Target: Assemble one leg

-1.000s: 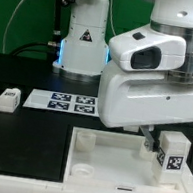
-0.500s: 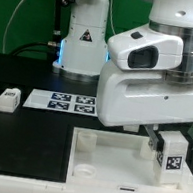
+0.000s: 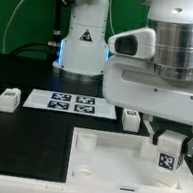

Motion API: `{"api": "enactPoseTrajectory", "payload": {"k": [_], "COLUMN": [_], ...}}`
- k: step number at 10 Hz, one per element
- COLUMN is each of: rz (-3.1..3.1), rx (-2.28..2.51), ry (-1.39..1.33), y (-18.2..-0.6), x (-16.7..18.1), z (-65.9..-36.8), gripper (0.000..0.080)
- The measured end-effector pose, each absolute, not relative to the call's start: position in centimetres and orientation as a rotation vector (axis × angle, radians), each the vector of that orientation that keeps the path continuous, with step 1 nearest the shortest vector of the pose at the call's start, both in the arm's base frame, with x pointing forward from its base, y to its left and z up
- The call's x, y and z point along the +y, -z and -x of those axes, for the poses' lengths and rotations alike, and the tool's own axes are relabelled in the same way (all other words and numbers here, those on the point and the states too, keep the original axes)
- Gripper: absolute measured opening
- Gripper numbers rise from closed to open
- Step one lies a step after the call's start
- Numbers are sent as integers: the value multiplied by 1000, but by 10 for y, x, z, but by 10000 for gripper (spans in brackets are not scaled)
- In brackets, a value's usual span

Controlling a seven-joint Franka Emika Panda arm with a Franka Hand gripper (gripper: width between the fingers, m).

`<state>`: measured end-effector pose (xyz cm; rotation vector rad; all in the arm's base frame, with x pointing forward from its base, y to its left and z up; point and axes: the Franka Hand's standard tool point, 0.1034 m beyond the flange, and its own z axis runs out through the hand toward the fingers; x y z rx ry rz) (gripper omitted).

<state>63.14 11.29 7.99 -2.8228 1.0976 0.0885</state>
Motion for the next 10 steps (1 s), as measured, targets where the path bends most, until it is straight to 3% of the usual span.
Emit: {"api": "enactPoseTrajectory", "payload": {"k": [3, 6, 7, 8, 9, 10], "rz": [2609, 2660, 2663, 2750, 2846, 2917], "rx": [1542, 1447, 1441, 1262, 1020, 775], "ry": [-117, -112, -111, -102, -87, -73], "y": [-79, -79, -79, -78, -78, -79], "x": [113, 114, 114, 115, 115, 115], "z": [-635, -635, -634, -633, -634, -635], "gripper": [294, 294, 469, 587, 587, 637]}}
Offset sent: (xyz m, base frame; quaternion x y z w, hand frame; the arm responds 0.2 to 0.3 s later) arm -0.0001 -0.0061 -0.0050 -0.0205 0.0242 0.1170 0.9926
